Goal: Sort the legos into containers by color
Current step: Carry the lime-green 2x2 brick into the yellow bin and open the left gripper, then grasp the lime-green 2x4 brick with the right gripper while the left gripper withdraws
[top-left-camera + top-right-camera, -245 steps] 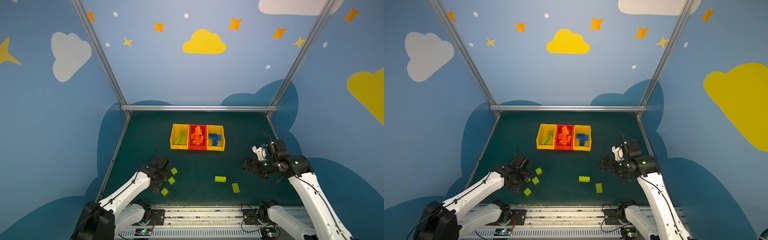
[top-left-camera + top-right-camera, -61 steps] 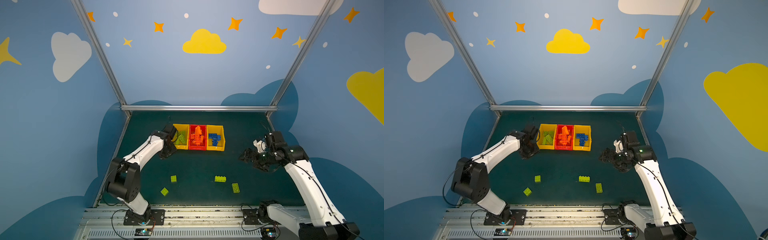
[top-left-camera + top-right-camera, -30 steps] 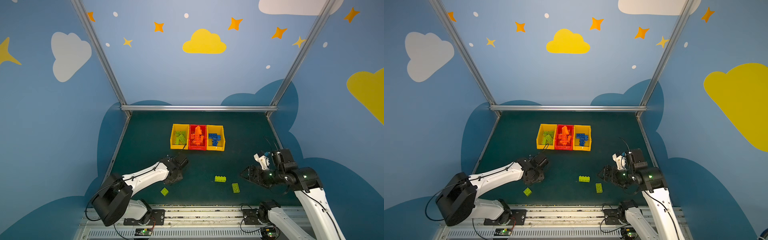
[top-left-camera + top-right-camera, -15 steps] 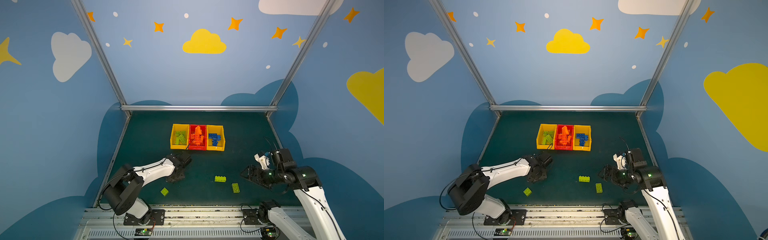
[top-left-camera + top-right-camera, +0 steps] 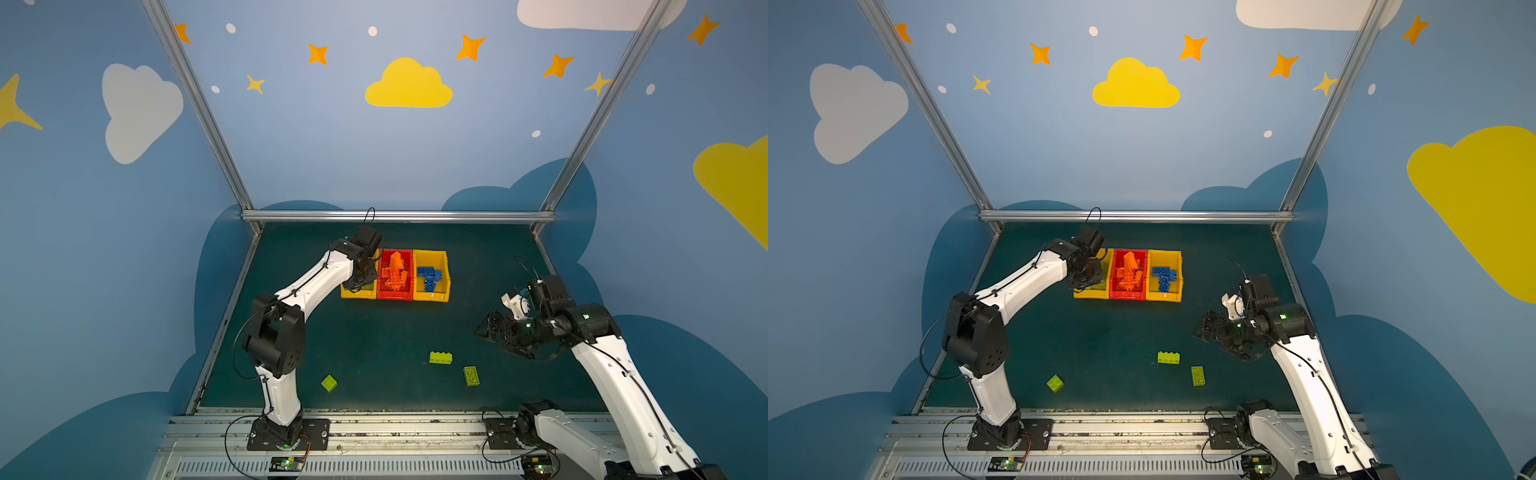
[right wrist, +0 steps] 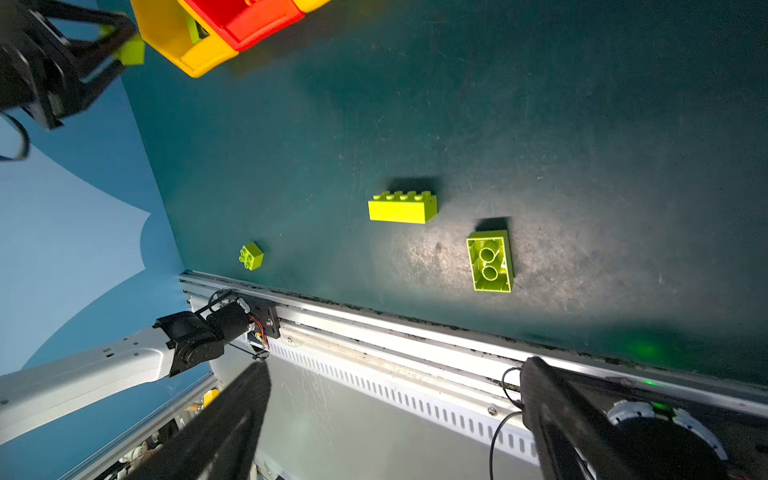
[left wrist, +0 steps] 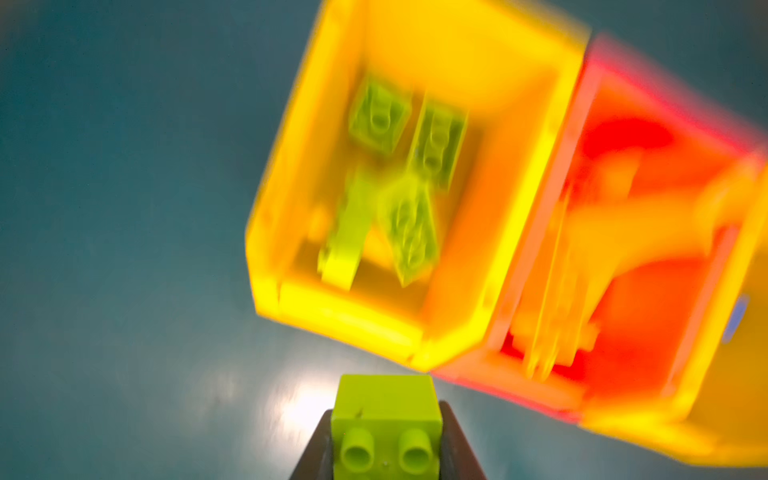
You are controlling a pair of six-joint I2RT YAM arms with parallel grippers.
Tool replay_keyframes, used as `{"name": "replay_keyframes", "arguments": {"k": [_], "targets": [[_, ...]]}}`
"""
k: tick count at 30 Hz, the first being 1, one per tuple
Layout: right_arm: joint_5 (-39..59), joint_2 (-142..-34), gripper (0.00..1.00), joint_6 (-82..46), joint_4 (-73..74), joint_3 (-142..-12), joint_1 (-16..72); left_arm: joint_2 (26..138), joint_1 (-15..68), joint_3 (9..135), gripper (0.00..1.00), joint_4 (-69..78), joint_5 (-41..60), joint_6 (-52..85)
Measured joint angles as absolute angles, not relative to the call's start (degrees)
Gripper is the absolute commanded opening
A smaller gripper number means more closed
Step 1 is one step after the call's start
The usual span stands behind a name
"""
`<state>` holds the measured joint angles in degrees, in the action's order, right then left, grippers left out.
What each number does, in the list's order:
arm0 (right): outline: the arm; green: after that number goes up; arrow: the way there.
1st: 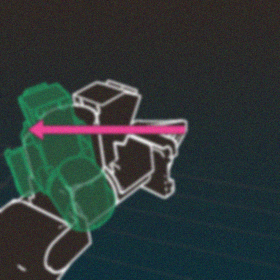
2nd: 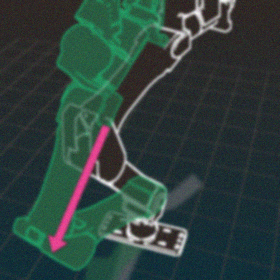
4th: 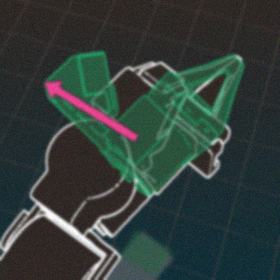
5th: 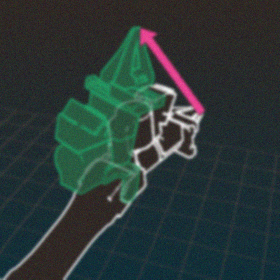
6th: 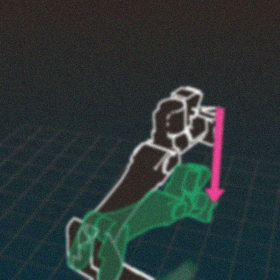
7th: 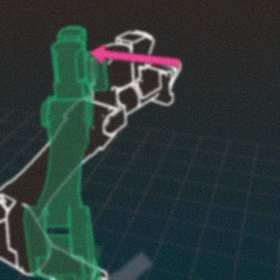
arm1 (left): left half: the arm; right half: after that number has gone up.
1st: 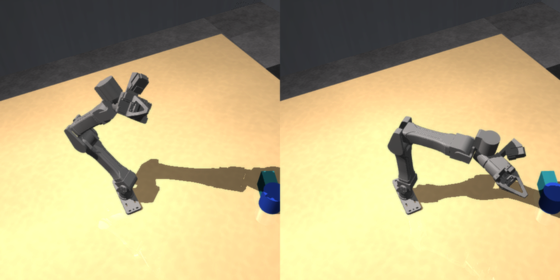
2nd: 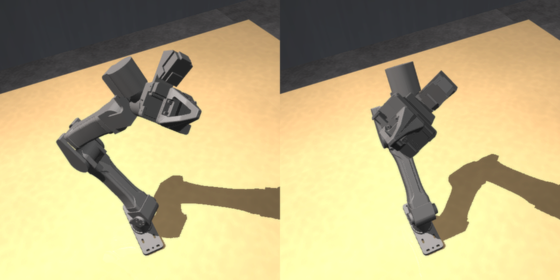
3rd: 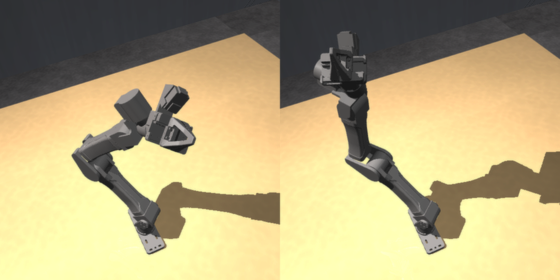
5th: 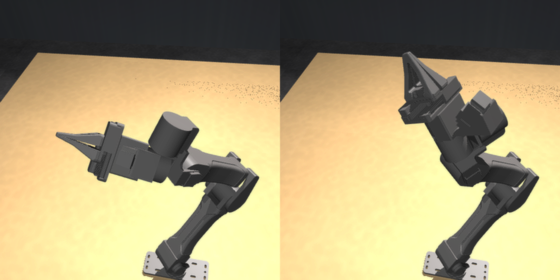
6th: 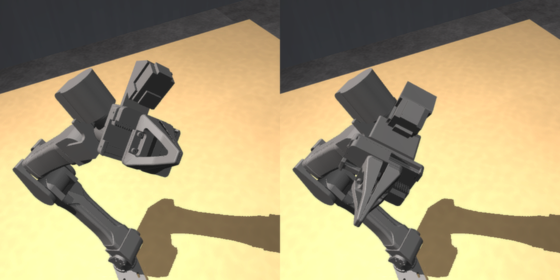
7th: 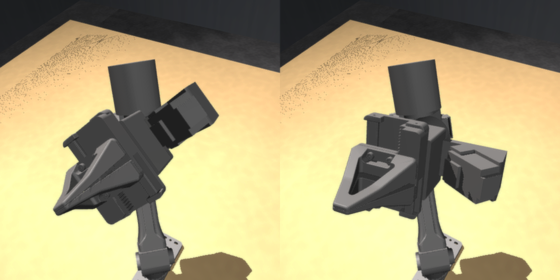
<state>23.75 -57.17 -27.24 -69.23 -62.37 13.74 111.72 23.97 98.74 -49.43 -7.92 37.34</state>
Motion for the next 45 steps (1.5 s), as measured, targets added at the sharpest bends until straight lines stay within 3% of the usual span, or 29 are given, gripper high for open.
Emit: {"name": "replay_keyframes", "arguments": {"k": [5, 6, 9, 11, 14, 18, 23, 30, 33, 39, 45], "targets": [[21.9, -60.2, 0.92, -28.0, -67.9, -64.2, 13.7, 125.3, 20.2, 116.4, 0.29, -53.4, -6.8, 34.6], [21.7, -60.9, 0.92, -28.2, -67.6, -64.6, 13.7, 128.0, 19.6, 120.1, 0.35, -54.5, -6.5, 34.2], [21.1, -63.2, 0.92, -28.6, -66.8, -65.6, 13.7, 135.2, 18.2, 130.8, 0.67, -58.4, -5.5, 33.0], [20.8, -65.0, 0.92, -28.7, -66.5, -66.5, 13.7, 139.3, 17.6, 137.4, 0.78, -61.0, -4.4, 32.7], [20.5, -68.0, 0.92, -28.5, -66.2, -68.5, 13.7, 142.9, 17.0, 144.1, 0.84, -64.2, -2.8, 32.2], [19.5, -71.5, 0.92, -26.7, -66.2, -71.2, 13.8, 141.6, 17.1, 143.9, 0.87, -66.4, -1.4, 31.9], [17.9, -74.0, 0.93, -23.3, -66.5, -71.5, 15.2, 130.0, 19.2, 129.8, 0.88, -64.8, -3.5, 31.8], [16.3, -74.1, 0.93, -22.0, -65.1, -65.0, 23.2, 99.6, 25.0, 98.1, 0.91, -58.3, -9.1, 35.6], [16.1, -73.7, 0.93, -23.0, -63.3, -60.6, 27.0, 86.9, 27.7, 83.8, 0.99, -56.4, -10.4, 39.4], [14.3, -73.7, 0.93, -27.5, -60.6, -54.3, 33.3, 63.0, 31.9, 58.5, 1.00, -55.3, -13.0, 50.6], [12.0, -77.1, 0.93, -33.3, -57.7, -54.4, 37.7, 47.5, 32.0, 46.9, 1.00, -52.6, -14.3, 55.1]]}}
